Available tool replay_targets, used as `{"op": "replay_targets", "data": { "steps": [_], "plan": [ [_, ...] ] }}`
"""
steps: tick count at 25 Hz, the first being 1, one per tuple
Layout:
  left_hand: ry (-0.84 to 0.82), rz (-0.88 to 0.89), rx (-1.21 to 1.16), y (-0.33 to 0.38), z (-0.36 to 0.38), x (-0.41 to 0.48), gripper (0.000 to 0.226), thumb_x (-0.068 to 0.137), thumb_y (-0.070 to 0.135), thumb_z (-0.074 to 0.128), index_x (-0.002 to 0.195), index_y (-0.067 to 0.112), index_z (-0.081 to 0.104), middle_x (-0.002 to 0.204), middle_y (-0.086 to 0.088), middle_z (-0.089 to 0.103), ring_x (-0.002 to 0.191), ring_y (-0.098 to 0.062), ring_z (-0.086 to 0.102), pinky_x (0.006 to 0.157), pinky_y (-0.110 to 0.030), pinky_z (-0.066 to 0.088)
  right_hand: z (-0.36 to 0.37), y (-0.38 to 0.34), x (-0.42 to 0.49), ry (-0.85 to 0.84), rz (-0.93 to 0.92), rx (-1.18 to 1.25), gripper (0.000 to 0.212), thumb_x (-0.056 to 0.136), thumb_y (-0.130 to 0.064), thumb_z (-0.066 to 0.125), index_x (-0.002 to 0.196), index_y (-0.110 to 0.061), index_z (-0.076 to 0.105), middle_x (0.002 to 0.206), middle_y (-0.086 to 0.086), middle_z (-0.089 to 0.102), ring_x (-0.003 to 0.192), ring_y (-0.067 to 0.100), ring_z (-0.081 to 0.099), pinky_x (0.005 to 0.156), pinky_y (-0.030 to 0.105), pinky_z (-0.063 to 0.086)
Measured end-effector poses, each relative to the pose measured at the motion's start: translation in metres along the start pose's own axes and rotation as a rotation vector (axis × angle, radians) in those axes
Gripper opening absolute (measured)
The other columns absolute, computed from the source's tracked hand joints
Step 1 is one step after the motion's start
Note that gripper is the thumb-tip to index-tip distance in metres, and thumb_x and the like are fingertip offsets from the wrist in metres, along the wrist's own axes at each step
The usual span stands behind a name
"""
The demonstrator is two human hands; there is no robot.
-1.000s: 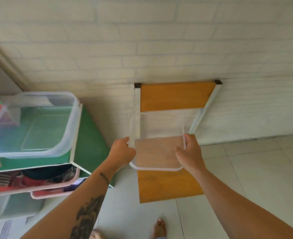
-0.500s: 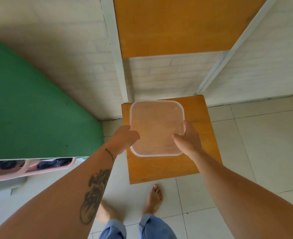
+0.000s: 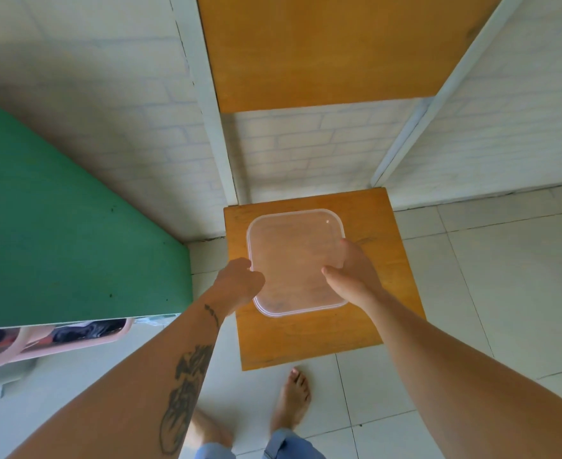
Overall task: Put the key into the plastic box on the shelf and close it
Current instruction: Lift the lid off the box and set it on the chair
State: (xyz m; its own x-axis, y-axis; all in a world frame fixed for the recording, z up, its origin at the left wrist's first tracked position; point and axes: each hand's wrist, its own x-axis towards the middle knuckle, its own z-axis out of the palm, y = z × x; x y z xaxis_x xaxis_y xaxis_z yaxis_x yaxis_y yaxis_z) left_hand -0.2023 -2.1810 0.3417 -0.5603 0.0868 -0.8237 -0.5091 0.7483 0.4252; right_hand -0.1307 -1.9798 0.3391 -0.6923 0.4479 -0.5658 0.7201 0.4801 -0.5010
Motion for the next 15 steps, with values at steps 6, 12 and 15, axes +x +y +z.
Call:
{"op": "replay_targets", "data": {
  "steps": [6, 12, 15],
  "plan": [
    [0.208, 0.202, -0.07, 0.029, -0.055, -0.094, 0.044, 0.086, 0.009, 0.046, 0.124, 0.022, 0.064, 0.115, -0.004, 0.069, 0.082, -0.013, 0.064, 0.063, -0.021, 0.047, -0.04, -0.07, -0.067, -0.069, -0.203, 0.044, 0.06, 0.094, -0.03, 0.062, 0.149, -0.022, 0.04, 0.152, -0.004, 0.043, 0.136, 0.017, 0.046, 0.106, 0.031, 0.04],
    [0.351, 0.337, -0.197, 0.043, -0.131, -0.227, 0.03, 0.086, 0.005, 0.048, 0.093, 0.023, 0.071, 0.09, -0.002, 0.073, 0.069, -0.012, 0.064, 0.047, -0.016, 0.041, -0.088, -0.164, -0.162, -0.093, -0.454, 0.109, 0.041, 0.094, -0.025, 0.062, 0.134, -0.022, 0.055, 0.126, -0.003, 0.061, 0.109, 0.012, 0.06, 0.088, 0.026, 0.049],
    [0.443, 0.392, -0.276, 0.034, -0.169, -0.274, 0.025, 0.082, 0.009, 0.052, 0.08, 0.028, 0.068, 0.081, 0.002, 0.073, 0.067, -0.015, 0.062, 0.052, -0.021, 0.04, -0.094, -0.212, -0.199, -0.104, -0.576, 0.132, 0.039, 0.091, -0.022, 0.063, 0.13, -0.022, 0.059, 0.12, -0.001, 0.063, 0.103, 0.012, 0.062, 0.083, 0.024, 0.048]
  ]
}}
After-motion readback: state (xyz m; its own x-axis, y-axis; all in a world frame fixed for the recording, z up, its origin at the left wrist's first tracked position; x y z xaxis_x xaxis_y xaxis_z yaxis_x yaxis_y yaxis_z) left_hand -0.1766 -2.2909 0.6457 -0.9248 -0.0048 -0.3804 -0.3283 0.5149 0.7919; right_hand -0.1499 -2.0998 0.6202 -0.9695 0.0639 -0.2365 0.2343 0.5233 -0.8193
